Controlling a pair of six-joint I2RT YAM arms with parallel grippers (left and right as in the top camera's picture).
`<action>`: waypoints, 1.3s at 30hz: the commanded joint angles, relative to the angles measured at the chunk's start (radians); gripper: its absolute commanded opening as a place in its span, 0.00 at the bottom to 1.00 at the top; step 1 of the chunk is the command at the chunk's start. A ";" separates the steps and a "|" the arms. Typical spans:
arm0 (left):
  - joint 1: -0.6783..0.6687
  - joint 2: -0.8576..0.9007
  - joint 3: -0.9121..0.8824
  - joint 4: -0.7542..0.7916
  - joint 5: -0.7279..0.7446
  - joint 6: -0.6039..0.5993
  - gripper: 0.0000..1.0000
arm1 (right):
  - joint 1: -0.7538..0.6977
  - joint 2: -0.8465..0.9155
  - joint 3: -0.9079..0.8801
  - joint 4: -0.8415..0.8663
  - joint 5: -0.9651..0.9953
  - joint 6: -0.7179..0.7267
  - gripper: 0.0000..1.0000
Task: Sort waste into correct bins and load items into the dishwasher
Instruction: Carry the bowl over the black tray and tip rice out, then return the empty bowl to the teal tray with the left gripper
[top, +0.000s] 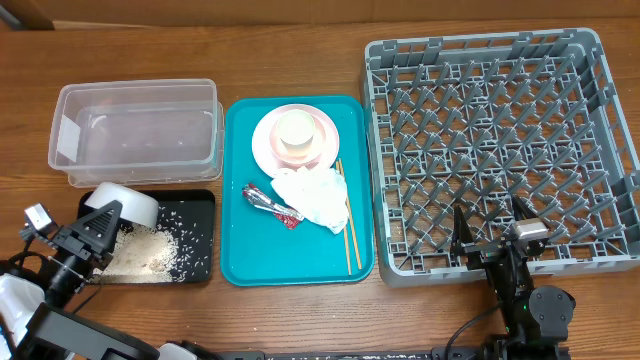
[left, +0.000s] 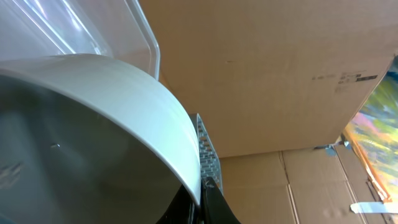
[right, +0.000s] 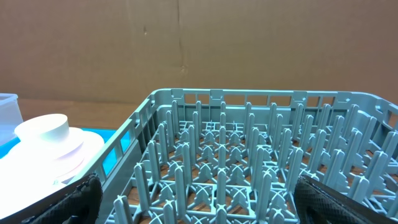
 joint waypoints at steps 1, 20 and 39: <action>0.003 -0.021 -0.006 -0.016 0.061 0.052 0.04 | -0.003 -0.008 -0.011 0.005 -0.002 0.000 1.00; -0.011 -0.022 0.001 -0.105 -0.064 0.009 0.04 | -0.003 -0.008 -0.011 0.005 -0.002 0.000 1.00; -0.646 -0.038 0.368 -0.282 -0.668 -0.259 0.04 | -0.003 -0.008 -0.011 0.005 -0.002 0.000 1.00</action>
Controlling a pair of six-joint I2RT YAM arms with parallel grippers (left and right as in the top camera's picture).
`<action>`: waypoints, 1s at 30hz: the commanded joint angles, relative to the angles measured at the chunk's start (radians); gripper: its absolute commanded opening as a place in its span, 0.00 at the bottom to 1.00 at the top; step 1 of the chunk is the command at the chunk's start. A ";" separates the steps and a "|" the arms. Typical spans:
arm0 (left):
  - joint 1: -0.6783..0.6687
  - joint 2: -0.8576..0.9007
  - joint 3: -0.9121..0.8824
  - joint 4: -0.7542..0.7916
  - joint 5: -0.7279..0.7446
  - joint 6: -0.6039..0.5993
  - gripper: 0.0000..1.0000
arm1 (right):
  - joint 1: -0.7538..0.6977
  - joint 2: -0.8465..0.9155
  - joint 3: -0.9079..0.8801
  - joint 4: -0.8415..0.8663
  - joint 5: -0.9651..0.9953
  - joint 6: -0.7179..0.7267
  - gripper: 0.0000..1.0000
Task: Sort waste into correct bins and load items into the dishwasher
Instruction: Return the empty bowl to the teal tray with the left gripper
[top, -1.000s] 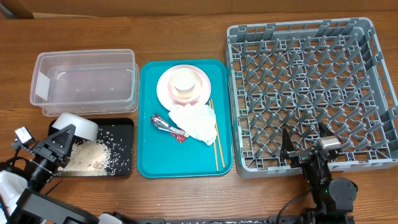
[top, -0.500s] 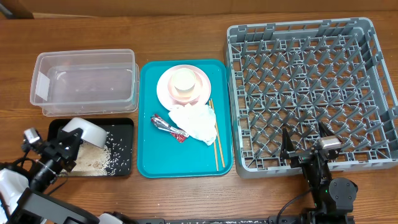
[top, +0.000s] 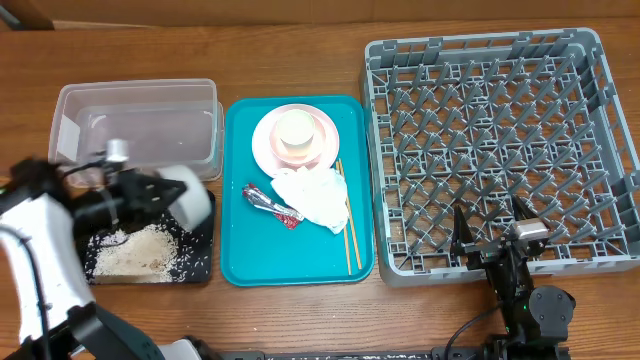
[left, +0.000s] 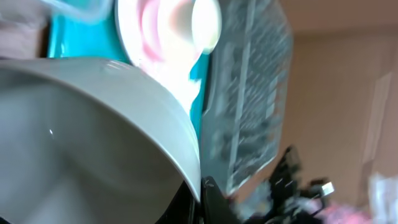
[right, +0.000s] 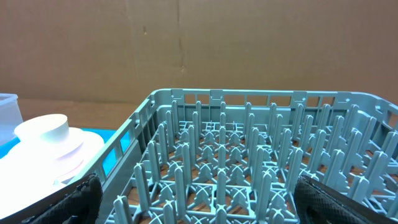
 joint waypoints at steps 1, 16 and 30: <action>-0.182 -0.023 0.034 0.024 -0.272 -0.169 0.04 | -0.003 -0.008 -0.011 0.005 -0.002 -0.001 1.00; -0.856 -0.022 0.024 0.085 -0.822 -0.539 0.04 | -0.003 -0.008 -0.011 0.005 -0.002 -0.001 1.00; -1.163 -0.013 -0.080 0.164 -1.039 -0.797 0.04 | -0.003 -0.008 -0.011 0.005 -0.002 -0.001 1.00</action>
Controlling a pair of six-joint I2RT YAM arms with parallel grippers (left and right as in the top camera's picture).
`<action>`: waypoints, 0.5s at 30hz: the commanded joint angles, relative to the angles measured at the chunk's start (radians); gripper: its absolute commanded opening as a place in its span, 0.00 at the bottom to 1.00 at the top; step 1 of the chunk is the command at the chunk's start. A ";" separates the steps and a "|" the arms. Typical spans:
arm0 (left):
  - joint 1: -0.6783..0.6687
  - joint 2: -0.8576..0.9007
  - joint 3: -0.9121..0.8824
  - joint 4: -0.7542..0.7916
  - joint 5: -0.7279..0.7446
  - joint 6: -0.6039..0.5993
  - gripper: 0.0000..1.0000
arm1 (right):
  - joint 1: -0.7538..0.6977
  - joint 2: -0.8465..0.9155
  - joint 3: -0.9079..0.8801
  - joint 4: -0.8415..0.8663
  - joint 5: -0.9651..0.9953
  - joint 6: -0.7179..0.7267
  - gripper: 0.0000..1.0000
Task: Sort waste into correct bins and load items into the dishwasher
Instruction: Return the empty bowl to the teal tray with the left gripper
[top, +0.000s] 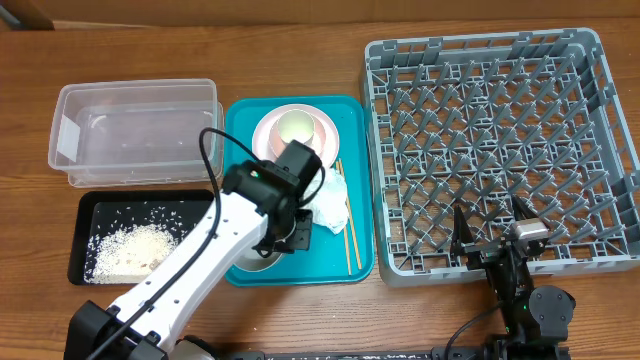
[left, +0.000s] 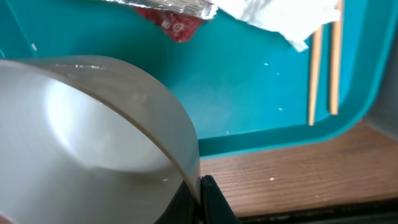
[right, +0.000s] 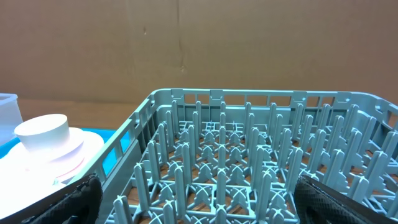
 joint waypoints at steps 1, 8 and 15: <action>-0.016 -0.009 -0.045 0.017 -0.063 -0.084 0.04 | -0.003 -0.008 -0.011 0.005 -0.002 -0.001 1.00; -0.015 -0.008 -0.138 0.111 -0.064 -0.096 0.04 | -0.003 -0.008 -0.011 0.005 -0.002 -0.001 1.00; -0.015 -0.008 -0.176 0.127 -0.079 -0.103 0.04 | -0.003 -0.008 -0.011 0.005 -0.002 -0.001 1.00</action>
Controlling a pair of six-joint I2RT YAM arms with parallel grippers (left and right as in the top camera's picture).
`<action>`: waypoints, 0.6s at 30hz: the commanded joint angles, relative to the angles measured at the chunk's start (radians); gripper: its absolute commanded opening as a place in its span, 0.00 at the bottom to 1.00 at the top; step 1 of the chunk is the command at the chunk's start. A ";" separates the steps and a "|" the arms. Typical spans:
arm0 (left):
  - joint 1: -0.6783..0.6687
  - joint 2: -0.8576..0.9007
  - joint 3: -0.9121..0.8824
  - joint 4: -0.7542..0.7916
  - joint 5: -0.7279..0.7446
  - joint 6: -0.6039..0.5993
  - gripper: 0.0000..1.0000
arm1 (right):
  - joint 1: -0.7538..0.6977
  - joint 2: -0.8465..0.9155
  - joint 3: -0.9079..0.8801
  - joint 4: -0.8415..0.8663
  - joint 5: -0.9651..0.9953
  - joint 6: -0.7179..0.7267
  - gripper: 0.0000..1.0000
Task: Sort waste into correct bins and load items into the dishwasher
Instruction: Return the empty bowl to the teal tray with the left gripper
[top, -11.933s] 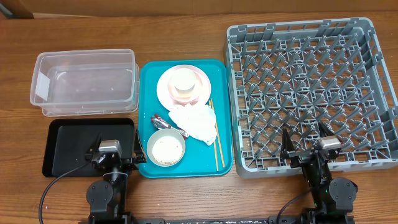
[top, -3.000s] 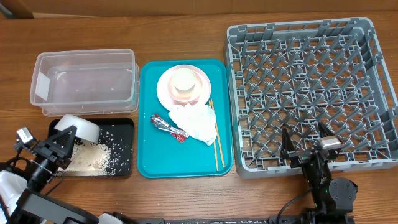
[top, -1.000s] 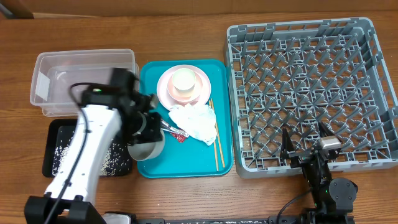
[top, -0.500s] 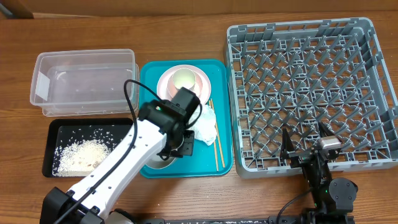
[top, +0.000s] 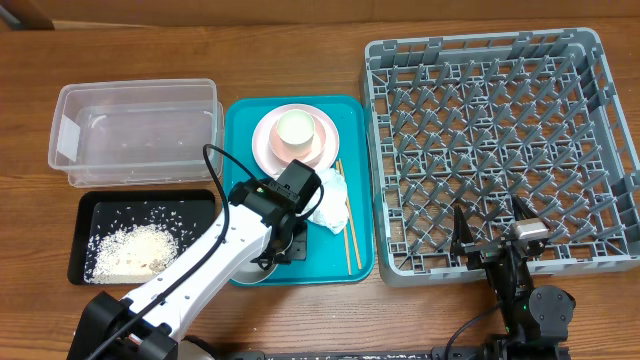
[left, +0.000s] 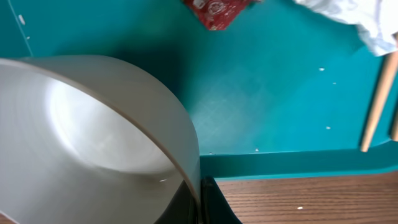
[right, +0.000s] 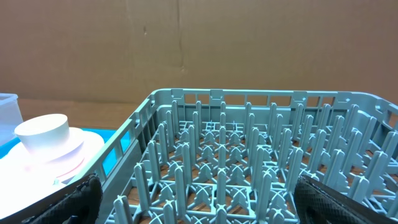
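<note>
A white bowl (left: 81, 143) hangs low over the front of the teal tray (left: 267, 93), its rim pinched in my left gripper (left: 200, 194). From overhead the bowl (top: 262, 266) shows under that gripper (top: 286, 242); I cannot tell whether it touches the tray. Also on the tray are a pink plate (top: 322, 148) with a cup (top: 295, 128), a crumpled napkin (top: 328, 200), chopsticks (top: 347, 232) and a red wrapper (left: 217, 9). My right gripper (right: 199, 202) stands open at the front edge of the grey dishwasher rack (top: 500, 150), holding nothing.
A clear plastic bin (top: 135, 130) stands at the back left. In front of it, a black tray (top: 190, 205) holds spilled rice (top: 130, 250). The left arm (top: 190, 285) stretches from the front left across to the teal tray. Bare wooden table (top: 300, 320) runs along the front.
My left gripper with the bowl has shifted slightly toward the tray's front edge and sits a little closer to the tray. The right gripper has not moved.
The left gripper first held the bowl tipped over the rice in the black tray. Then the bowl was at that tray's right edge, with the rice left behind. After that it was over the teal tray's front, where it stays now. The right arm stayed still.
</note>
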 joint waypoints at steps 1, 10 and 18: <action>-0.007 -0.008 -0.018 0.001 -0.029 -0.025 0.04 | -0.003 -0.008 -0.011 0.005 -0.002 -0.001 1.00; -0.007 -0.008 -0.072 0.053 -0.072 -0.025 0.04 | -0.003 -0.008 -0.011 0.005 -0.002 -0.001 1.00; -0.007 -0.008 -0.079 0.068 -0.071 -0.025 0.20 | -0.003 -0.008 -0.011 0.005 -0.002 -0.001 1.00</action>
